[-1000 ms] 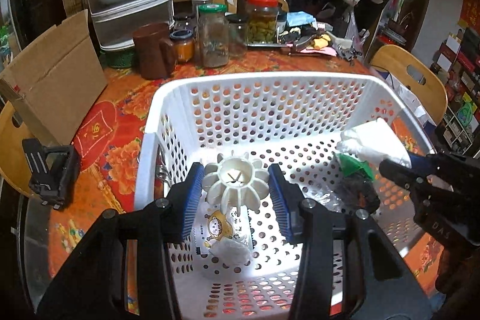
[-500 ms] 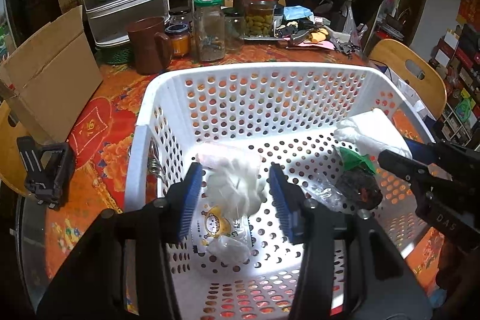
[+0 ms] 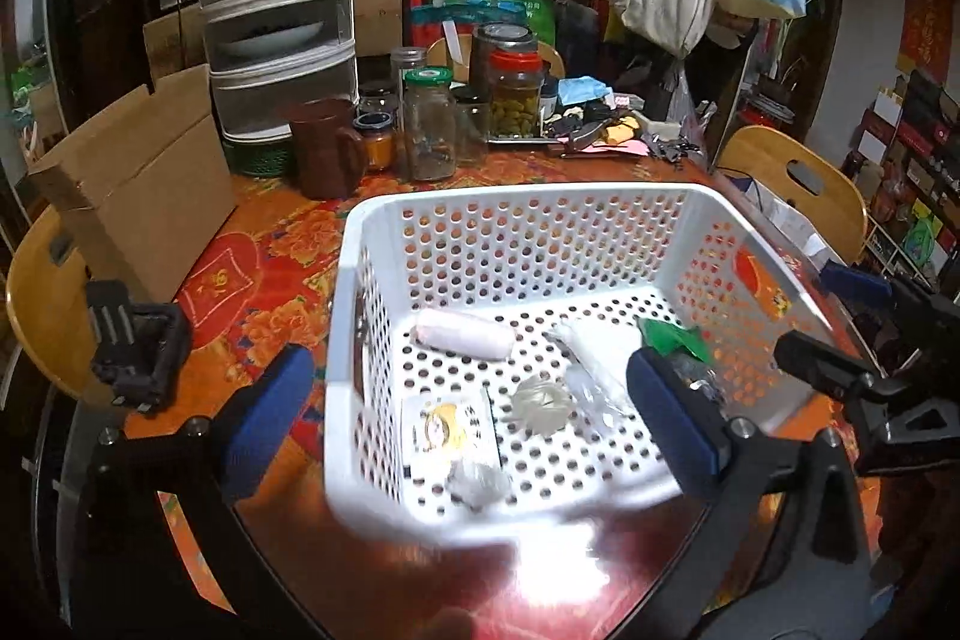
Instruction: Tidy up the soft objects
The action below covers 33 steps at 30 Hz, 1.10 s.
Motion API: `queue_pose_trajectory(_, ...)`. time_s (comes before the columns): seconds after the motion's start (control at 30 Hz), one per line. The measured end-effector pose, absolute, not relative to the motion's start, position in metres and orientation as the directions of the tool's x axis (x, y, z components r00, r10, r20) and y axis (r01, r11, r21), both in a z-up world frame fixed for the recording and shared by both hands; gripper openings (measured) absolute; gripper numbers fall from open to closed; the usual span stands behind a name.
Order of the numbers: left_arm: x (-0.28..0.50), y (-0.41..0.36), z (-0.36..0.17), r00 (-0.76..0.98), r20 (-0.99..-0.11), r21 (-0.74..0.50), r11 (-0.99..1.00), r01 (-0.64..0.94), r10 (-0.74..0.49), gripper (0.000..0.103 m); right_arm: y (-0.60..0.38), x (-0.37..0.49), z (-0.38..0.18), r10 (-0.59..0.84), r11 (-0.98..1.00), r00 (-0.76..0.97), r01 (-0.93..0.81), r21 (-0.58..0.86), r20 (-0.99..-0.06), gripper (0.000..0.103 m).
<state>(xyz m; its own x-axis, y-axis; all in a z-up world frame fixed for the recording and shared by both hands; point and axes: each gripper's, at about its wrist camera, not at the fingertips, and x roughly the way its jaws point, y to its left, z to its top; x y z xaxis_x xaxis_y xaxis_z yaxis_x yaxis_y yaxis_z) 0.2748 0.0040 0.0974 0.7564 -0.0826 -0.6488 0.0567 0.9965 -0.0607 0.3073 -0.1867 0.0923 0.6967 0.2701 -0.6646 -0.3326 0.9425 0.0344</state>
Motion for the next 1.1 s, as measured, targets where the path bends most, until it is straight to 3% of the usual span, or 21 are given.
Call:
queue_pose_trajectory(0.3, 0.181, 0.014, 0.120, 0.796, -0.604, -0.020, 1.000, 0.018, -0.027, 0.103, -0.192, 0.234, 0.108, 0.286, 0.935, 0.698, -0.352, 0.034, -0.656, 0.099)
queue_pose_trajectory(0.5, 0.100, 0.021, 0.131, 0.814, -0.580, -0.017, 1.000, 0.004, -0.013, 0.103, -0.193, 0.156, 0.115, 0.233, 0.934, 0.758, -0.349, -0.077, -0.610, 0.099)
queue_pose_trajectory(0.77, -0.016, 0.009, 0.134, 0.853, -0.522, -0.026, 1.000, -0.006, -0.009, 0.103, -0.213, 0.062, 0.132, 0.257, 0.960, 0.812, -0.277, 0.040, -0.524, 0.101)
queue_pose_trajectory(0.9, -0.039, -0.005, 0.140, 0.858, -0.512, -0.046, 0.999, 0.022, -0.042, 0.103, -0.216, 0.032, 0.139, 0.215, 0.969, 0.845, -0.247, 0.001, -0.490, 0.101)
queue_pose_trajectory(1.1, -0.048, -0.030, 0.144, 0.859, -0.507, -0.035, 0.998, 0.051, -0.062, 0.103, -0.212, 0.035, 0.137, 0.163, 0.973, 0.837, -0.225, -0.058, -0.522, 0.101)
